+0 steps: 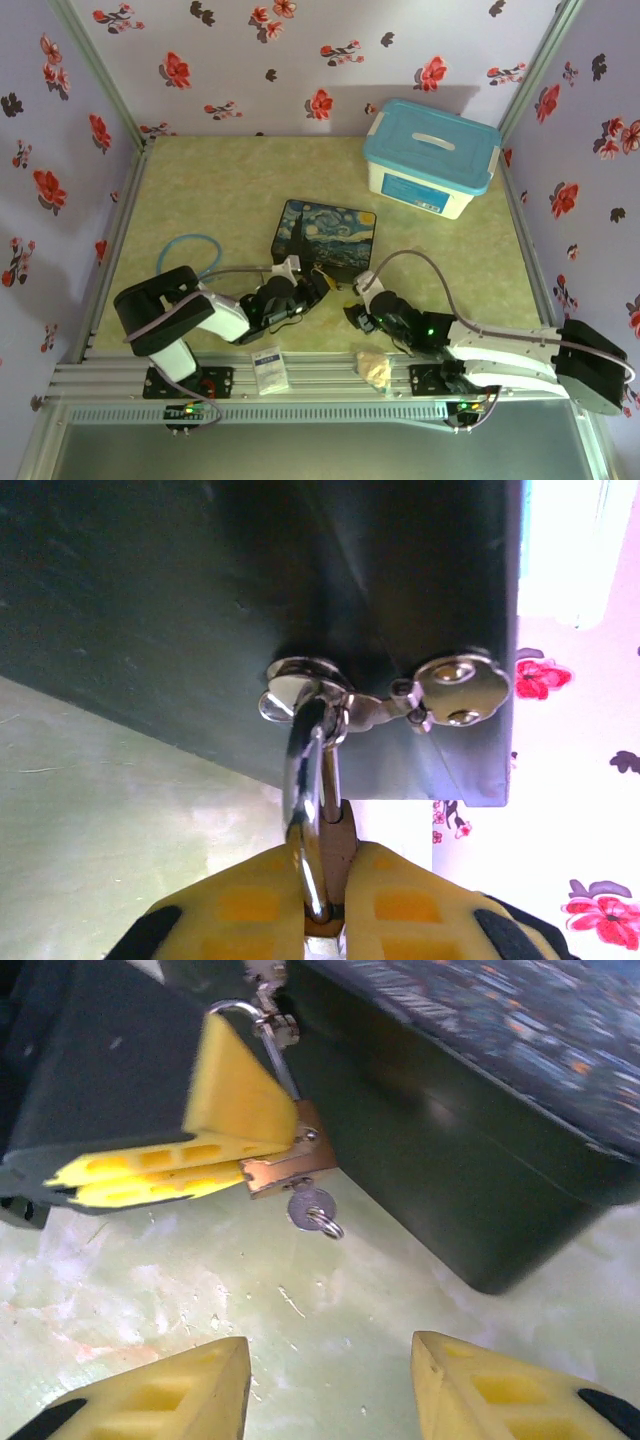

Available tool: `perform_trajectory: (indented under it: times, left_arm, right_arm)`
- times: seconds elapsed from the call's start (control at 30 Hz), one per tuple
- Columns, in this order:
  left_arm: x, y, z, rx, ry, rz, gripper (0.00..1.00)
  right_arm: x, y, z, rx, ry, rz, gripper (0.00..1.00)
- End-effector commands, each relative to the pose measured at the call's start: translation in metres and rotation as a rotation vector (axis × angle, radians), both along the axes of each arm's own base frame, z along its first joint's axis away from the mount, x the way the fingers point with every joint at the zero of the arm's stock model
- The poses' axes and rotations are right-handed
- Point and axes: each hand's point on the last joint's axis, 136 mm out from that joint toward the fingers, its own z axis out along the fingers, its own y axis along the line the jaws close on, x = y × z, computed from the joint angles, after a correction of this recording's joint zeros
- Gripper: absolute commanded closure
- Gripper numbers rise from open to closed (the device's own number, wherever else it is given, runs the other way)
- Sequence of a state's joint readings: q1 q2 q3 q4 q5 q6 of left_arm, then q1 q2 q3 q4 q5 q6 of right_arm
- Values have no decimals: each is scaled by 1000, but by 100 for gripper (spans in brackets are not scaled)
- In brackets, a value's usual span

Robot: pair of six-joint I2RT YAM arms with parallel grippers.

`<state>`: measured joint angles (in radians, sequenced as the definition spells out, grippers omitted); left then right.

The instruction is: Unlock a padlock with a key

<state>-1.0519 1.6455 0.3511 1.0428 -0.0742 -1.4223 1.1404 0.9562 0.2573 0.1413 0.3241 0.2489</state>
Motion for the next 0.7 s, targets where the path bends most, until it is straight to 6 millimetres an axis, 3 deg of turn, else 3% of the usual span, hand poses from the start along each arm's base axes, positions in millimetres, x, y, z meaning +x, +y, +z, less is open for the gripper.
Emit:
perform_trajectory:
  times: [0.0,0.27,0.47,0.67]
  left_arm:
    - [-2,-5,26,-23,-74,-31,100]
    - [-6,-6,36,-14,-94,-46,100]
    - [-7,-4,36,-19,-94,-41,100]
    - [-10,-6,43,-32,-107,-47,100]
  right_arm:
    - [14,-2,11,-125,-206,-1,54]
    - [21,19,11,-282,-373,36,57]
    - [25,25,18,-238,-417,12,61]
    - [19,43,6,-286,-448,92,64]
